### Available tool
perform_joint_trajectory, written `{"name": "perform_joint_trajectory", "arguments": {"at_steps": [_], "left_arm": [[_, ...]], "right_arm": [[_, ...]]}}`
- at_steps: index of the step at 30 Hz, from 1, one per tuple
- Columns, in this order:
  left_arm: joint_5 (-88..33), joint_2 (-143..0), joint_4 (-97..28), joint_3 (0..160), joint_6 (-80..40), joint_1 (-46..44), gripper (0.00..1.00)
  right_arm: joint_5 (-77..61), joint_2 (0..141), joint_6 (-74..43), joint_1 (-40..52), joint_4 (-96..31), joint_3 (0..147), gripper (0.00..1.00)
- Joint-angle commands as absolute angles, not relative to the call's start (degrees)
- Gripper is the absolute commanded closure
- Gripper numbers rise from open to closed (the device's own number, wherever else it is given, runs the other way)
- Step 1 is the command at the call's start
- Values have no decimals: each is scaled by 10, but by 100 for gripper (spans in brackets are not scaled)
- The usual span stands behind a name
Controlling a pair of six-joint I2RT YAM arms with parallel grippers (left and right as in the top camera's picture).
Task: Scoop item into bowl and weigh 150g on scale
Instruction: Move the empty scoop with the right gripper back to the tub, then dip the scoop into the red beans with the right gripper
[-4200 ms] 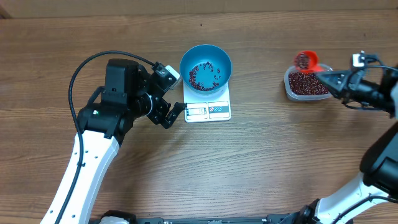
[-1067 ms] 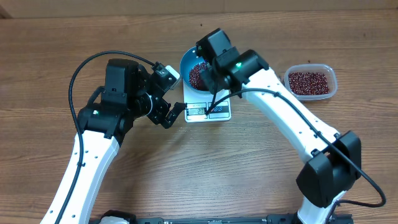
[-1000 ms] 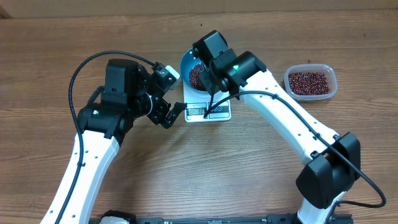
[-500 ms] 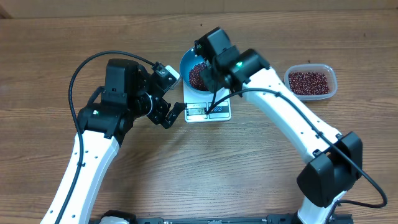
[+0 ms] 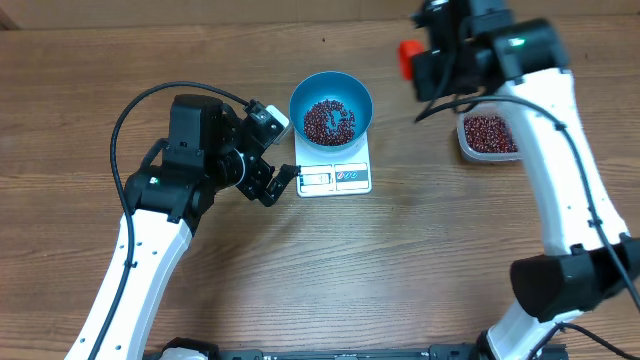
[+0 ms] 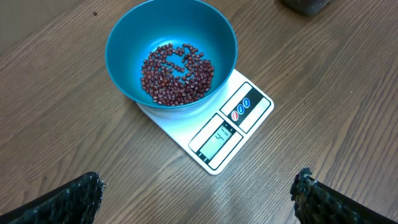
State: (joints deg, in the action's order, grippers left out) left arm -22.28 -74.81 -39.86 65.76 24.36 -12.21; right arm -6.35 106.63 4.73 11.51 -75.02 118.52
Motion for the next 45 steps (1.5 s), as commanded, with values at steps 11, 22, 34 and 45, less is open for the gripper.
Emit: {"name": "perform_joint_trajectory", "arguments": {"at_steps": [11,22,34,45], "left_arm": [[-225,-749,-399,660,240,-116,0],[-225,-749,-399,660,240,-116,0],[-225,-749,-399,660,240,-116,0],[-225,-749,-399,659,240,-116,0]], "right_arm": [[-123,1049,0,-62,-767,1206,97],[-117,1060,7,-102,-933,1245,97],[-79,1132,47,-102,-964,1233,96],[5,1201,66,-107,-929,1233,96]]}}
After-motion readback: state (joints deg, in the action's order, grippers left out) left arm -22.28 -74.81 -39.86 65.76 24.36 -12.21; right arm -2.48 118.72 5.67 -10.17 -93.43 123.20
